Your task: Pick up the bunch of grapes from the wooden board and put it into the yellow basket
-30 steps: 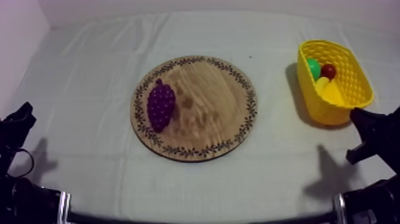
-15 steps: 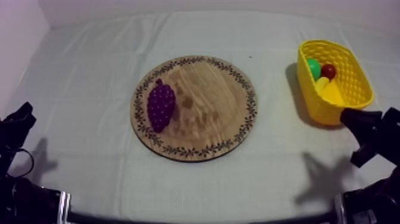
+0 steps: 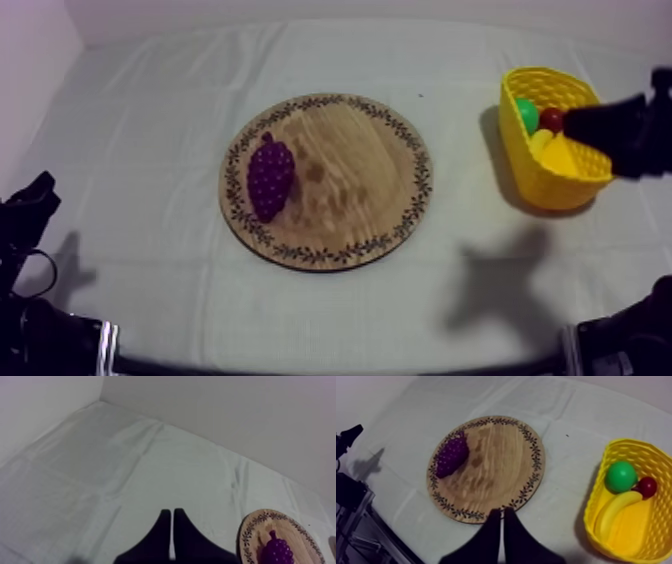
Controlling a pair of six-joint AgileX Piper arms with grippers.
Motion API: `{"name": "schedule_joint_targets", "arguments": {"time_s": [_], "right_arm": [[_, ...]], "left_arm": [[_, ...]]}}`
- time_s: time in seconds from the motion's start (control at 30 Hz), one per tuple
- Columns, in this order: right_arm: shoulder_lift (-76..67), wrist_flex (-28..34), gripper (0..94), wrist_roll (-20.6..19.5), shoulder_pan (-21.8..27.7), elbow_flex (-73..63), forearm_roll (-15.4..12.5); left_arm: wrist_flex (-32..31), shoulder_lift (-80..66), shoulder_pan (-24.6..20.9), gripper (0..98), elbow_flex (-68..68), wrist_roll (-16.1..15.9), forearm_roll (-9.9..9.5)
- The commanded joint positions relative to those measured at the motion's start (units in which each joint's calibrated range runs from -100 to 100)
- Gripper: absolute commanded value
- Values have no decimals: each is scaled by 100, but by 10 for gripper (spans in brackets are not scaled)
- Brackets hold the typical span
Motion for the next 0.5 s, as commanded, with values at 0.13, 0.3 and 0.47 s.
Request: {"name": "schedule_joint_targets", "arguments": {"time_s": [0.13,0.3,0.47], "right_arm": [[1925,1384,3,-159,-331,-2609,56],[3059,2003,3,-275,-532,-3680,142],[4076,2516,3,-427,-614,-4584,51]], "left_arm": [[-1,2,2,0,-4,1,1],[-1,2,2,0,-4,1,1],[-1,2,2,0,-4,1,1]]}}
